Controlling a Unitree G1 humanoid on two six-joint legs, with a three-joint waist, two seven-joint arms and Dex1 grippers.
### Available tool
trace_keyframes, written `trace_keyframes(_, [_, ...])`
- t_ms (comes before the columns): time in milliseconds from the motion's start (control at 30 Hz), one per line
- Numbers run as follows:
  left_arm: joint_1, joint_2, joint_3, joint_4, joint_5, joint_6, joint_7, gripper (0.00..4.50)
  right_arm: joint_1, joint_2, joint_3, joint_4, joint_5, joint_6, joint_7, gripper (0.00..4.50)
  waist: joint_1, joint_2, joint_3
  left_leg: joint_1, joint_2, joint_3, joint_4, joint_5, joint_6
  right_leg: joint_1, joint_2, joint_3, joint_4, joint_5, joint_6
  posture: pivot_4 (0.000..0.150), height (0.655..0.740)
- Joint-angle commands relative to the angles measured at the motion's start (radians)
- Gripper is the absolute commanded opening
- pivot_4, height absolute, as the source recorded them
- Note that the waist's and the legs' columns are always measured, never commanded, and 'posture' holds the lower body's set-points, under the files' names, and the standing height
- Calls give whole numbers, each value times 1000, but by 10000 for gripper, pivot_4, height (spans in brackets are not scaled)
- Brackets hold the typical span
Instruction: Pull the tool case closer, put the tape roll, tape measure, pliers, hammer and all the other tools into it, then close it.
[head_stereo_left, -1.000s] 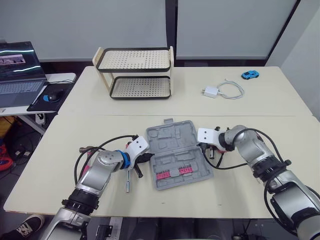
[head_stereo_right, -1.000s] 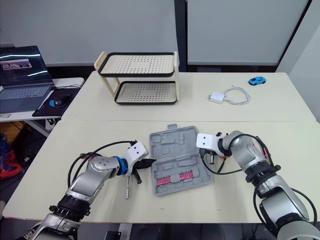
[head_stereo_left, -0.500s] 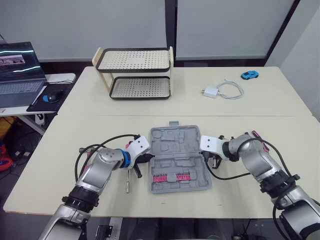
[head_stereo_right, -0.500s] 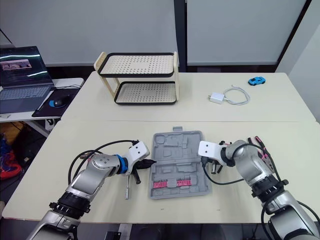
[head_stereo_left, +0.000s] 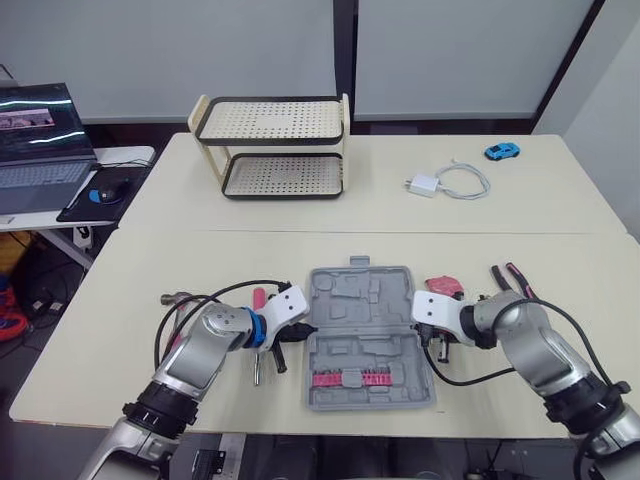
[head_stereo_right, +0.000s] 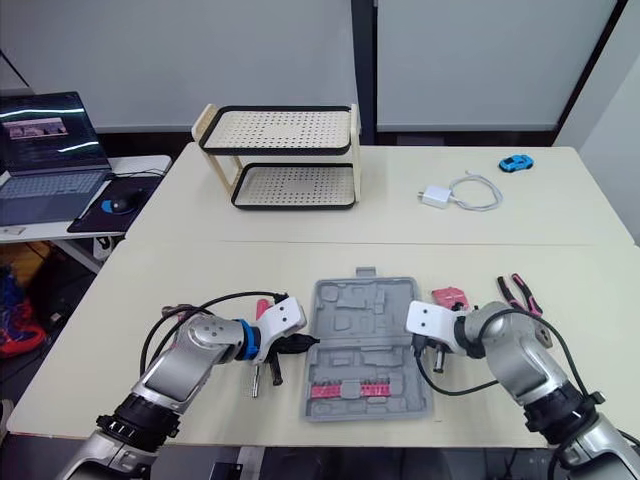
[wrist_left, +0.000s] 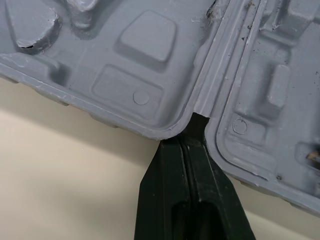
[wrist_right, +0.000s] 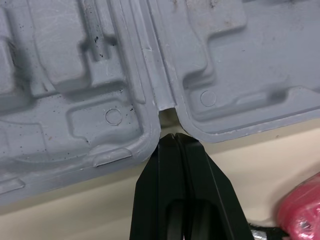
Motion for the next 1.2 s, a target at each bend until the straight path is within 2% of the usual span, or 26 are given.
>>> trace_keyframes(33, [32, -37, -107, -41, -9, 14, -37, 0, 10, 1, 1, -72, 47, 3, 22, 230, 0, 0, 0, 0, 0, 0, 0, 0, 0, 0, 0, 0, 0, 0, 0, 1500, 7400])
trace_keyframes(433, [83, -2, -143, -119, -4, 51, -51, 0, 117, -25, 5, -174, 73, 52, 7, 230, 0, 0, -1, 2, 0, -1, -1, 0, 0, 3, 0, -1, -1, 0, 0, 1500, 7400])
trace_keyframes(767, [84, 3, -155, -127, -2, 61, -47, 0, 138, -27, 3, -173, 75, 57, 5, 230, 0, 0, -4, 4, 0, -1, -1, 0, 0, 5, 0, -1, -2, 0, 0, 1500, 7400])
trace_keyframes(1200, [121, 44, -187, -173, -4, 90, -85, 0, 223, -32, 9, -276, 76, 125, -6, 230, 1, -1, -7, 5, 1, -1, -2, -2, 3, 6, 0, -1, -3, 0, 0, 1500, 7400])
